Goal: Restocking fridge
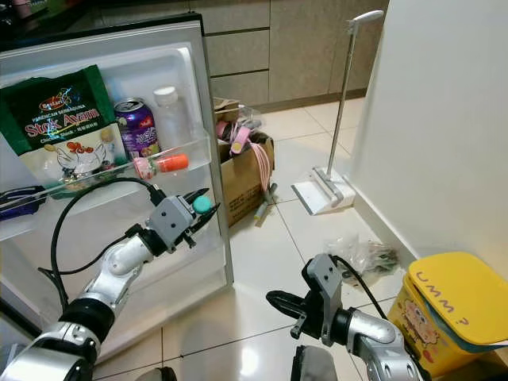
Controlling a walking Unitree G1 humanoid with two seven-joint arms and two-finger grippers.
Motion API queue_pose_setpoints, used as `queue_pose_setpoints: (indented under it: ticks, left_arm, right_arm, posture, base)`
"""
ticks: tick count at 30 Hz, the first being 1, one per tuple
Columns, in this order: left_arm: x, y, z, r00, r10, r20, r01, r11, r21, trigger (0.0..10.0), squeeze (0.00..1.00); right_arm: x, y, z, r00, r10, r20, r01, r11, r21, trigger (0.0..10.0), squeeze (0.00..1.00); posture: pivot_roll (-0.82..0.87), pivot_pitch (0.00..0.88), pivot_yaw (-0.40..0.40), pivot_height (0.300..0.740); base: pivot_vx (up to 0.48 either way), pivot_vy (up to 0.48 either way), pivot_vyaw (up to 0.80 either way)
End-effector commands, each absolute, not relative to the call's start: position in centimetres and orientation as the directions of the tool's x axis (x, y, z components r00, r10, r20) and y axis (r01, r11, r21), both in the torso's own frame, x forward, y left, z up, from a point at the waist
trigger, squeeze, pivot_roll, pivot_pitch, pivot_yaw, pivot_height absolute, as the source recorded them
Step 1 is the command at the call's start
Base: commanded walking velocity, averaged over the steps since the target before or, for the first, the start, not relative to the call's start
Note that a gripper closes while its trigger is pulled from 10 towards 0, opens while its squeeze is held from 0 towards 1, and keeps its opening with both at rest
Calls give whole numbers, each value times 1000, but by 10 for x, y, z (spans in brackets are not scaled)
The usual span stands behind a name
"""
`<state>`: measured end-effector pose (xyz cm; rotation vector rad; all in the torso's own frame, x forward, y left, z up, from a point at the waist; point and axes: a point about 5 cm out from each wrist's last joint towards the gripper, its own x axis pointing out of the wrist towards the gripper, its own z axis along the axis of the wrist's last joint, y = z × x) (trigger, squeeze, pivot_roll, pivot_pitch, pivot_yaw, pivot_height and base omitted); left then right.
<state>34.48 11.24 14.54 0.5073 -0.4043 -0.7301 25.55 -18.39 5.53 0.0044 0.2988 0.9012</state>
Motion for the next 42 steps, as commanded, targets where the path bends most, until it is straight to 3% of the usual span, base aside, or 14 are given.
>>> queue_pose_setpoints:
  ticks: [1,21,23,34,42]
  left_arm:
    - [346,109,147,670,-718,189,524,638,564,10000,0]
    - [358,120,136,770,-629,104,520,714,469,10000,0]
    - [358,119,128,788,-611,77,535,740,408,10000,0]
    - [358,108,128,767,-636,86,576,740,347,10000,0]
    - [359,114,128,776,-624,89,568,754,332,10000,0]
  right_arm:
    - [255,-182,55,587,765,-265,-772,628,102,10000,0]
    - [243,-181,51,630,731,-263,-738,668,89,10000,0]
    - [240,-182,54,643,720,-260,-728,680,82,10000,0]
    - [235,-182,63,663,709,-240,-720,692,56,10000,0]
    - [218,-180,69,657,714,-240,-725,686,56,10000,0]
  posture:
    - [-91,0,80,417]
    - [-124,0,114,417]
    - [-141,0,121,417]
    - [-150,0,126,417]
    - [-152,84,120,417]
  base:
    - [0,0,0]
    - [0,0,0]
    - [0,0,0]
    - [0,0,0]
    - [0,0,0]
